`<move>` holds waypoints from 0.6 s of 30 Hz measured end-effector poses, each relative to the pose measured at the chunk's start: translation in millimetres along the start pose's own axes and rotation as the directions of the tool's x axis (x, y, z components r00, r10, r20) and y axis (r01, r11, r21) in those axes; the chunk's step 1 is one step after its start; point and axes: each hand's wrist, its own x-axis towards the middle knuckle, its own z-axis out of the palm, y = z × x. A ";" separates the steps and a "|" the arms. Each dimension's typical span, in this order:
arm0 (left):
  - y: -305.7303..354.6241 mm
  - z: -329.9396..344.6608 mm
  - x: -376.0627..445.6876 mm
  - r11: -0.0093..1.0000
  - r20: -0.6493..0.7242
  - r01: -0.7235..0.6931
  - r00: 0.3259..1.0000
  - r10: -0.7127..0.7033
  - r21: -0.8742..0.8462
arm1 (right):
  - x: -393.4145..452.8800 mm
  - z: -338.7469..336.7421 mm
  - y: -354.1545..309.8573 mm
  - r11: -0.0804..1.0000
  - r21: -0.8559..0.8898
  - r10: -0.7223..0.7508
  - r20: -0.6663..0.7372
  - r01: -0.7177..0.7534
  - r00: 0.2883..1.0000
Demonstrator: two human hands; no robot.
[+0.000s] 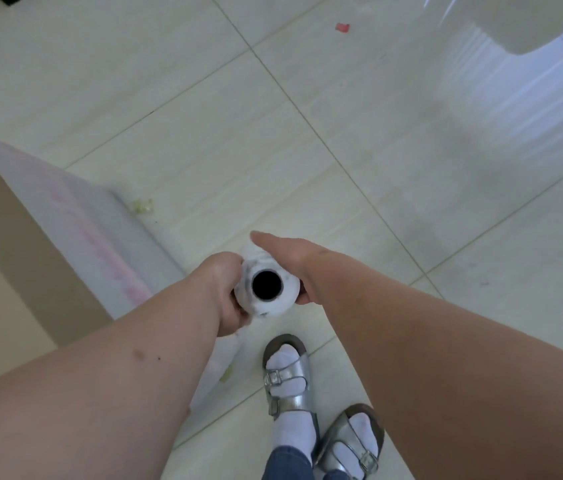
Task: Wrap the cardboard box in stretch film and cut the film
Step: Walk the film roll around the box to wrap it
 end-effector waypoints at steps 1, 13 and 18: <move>5.6 0.3 -1.6 0.999 -0.011 -0.019 1.000 0.019 0.028 | 0.6 1.9 -4.7 1.000 -0.028 -0.007 0.009 0.007 1.000; 110.2 -27.1 -11.4 0.902 -0.139 -0.363 0.906 0.400 0.233 | 11.0 6.4 -91.5 1.000 0.007 -0.008 -0.023 0.008 1.000; 124.0 -56.3 14.3 0.954 -0.213 -0.293 0.930 0.300 0.065 | 21.1 13.7 -117.7 1.000 -0.009 -0.003 -0.053 0.003 0.999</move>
